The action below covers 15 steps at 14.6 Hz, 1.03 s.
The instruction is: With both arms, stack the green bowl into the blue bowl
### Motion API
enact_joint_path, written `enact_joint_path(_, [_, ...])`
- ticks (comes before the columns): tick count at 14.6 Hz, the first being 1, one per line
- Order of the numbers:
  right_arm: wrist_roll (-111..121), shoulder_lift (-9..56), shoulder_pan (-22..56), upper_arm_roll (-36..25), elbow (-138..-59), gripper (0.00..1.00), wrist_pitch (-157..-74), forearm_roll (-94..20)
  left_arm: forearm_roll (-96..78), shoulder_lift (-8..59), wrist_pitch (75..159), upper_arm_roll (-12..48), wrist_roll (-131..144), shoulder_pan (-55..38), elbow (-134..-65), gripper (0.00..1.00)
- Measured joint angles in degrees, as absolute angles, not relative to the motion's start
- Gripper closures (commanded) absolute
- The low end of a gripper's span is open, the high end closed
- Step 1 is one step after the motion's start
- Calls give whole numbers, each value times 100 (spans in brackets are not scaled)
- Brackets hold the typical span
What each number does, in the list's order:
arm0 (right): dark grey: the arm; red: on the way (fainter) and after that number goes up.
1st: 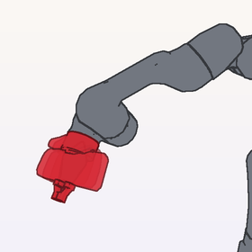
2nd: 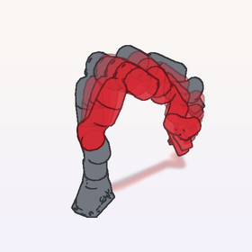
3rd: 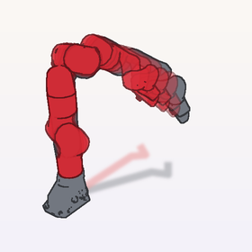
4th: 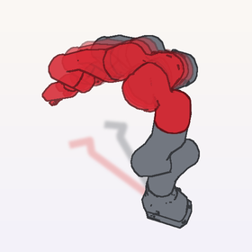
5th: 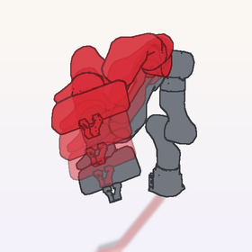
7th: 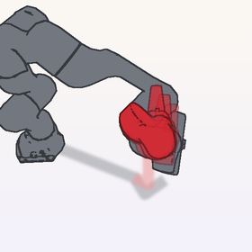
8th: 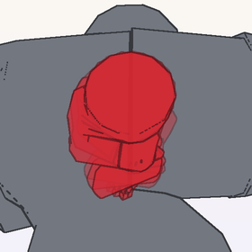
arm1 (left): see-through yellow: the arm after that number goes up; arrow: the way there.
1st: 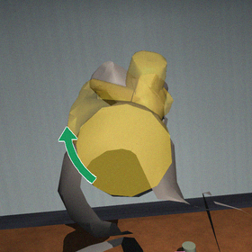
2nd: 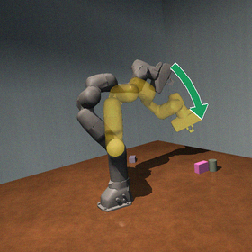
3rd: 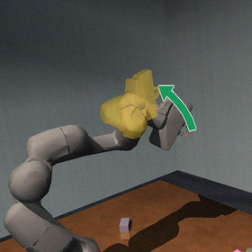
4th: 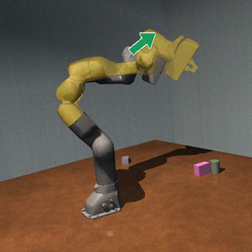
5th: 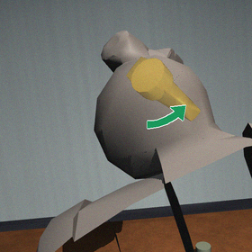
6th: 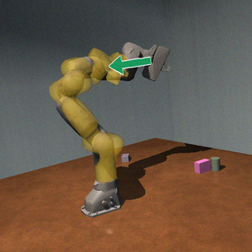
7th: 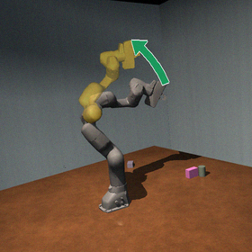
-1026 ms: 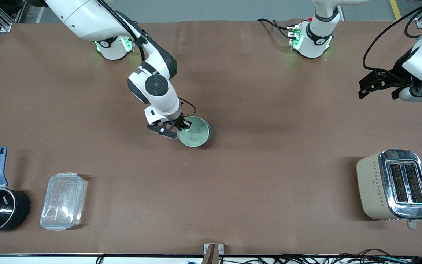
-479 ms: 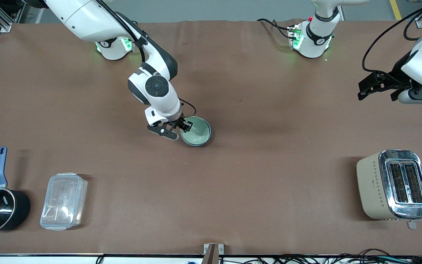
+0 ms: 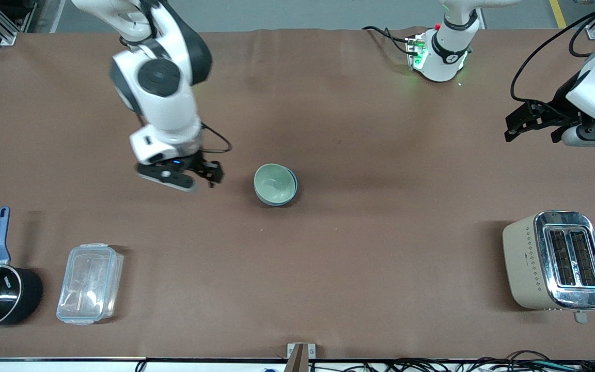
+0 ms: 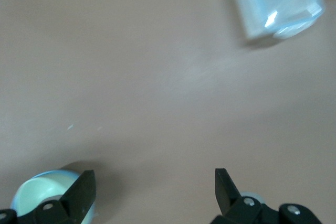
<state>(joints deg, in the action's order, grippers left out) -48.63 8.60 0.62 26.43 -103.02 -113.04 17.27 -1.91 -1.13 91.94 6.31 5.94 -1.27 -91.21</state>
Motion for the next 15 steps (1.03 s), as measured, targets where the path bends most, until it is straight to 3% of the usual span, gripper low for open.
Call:
enact_joint_path(4, [-2650,148,-8,1178,-10081,0,-10812,708,-191,-114,9206,629,592,-131,-9111,0])
enact_joint_path(7, [-1439,-30,-49,417,-9464,0,-9824,476,-191,-114,9208,628,587,-129,-9047,0])
enact_joint_path(10, [-981,-46,-52,54,-8474,0,-8771,208,-83,-111,9208,627,576,-136,-9037,0])
enact_joint_path(15, [-932,19,-24,-22,-8250,0,-8556,-12,143,-111,9208,672,571,-171,-9012,0])
